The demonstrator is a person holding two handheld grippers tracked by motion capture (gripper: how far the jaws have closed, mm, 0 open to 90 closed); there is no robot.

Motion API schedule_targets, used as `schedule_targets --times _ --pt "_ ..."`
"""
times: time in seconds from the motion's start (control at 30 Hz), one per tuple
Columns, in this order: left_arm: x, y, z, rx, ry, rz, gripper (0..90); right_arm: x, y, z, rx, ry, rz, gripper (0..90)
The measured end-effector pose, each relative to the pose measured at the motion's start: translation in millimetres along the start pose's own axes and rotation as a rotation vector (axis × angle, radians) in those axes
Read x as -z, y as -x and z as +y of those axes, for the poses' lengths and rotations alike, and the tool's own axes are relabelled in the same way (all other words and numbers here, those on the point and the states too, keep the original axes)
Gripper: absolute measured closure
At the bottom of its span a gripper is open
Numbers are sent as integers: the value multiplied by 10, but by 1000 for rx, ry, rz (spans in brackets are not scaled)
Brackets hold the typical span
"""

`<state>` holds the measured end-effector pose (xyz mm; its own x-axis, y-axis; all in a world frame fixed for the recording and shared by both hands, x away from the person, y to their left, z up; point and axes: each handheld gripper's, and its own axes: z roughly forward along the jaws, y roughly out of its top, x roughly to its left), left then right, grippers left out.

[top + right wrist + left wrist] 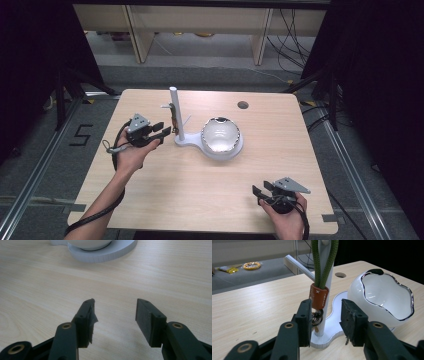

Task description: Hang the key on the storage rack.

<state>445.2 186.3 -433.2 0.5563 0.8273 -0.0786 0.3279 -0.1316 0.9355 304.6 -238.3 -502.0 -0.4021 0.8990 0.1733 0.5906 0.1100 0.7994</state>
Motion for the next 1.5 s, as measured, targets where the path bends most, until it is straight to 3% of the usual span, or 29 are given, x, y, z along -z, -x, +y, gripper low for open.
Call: schedule_targets --times 0.6,0.63,1.2,1.27,1.3,1.37,1.4,1.47,1.5 --pt "313 54 -71 14 31 2 490 12 10 -4 -9 1 -5 496" --pt "358 54 -100 15 28 3 484 15 -11 -5 -26 -6 -5 495" --pt "639 66 -350 27 25 17 449 21 -14 -1 -33 -8 -9 492" --pt "677 55 -397 32 34 21 449 33 -12 1 -31 -16 -16 492" --pt "697 54 -410 34 27 25 448 23 16 3 5 -2 -18 492" --pt "727 42 -448 33 23 29 448 31 7 2 -10 -9 -22 491" --pt "736 42 -464 36 25 31 448 27 28 4 18 0 -25 491" --pt "749 37 -484 33 22 33 447 27 27 4 17 0 -25 491" --pt "773 34 -534 35 22 38 447 31 3 0 -15 -12 -20 491"
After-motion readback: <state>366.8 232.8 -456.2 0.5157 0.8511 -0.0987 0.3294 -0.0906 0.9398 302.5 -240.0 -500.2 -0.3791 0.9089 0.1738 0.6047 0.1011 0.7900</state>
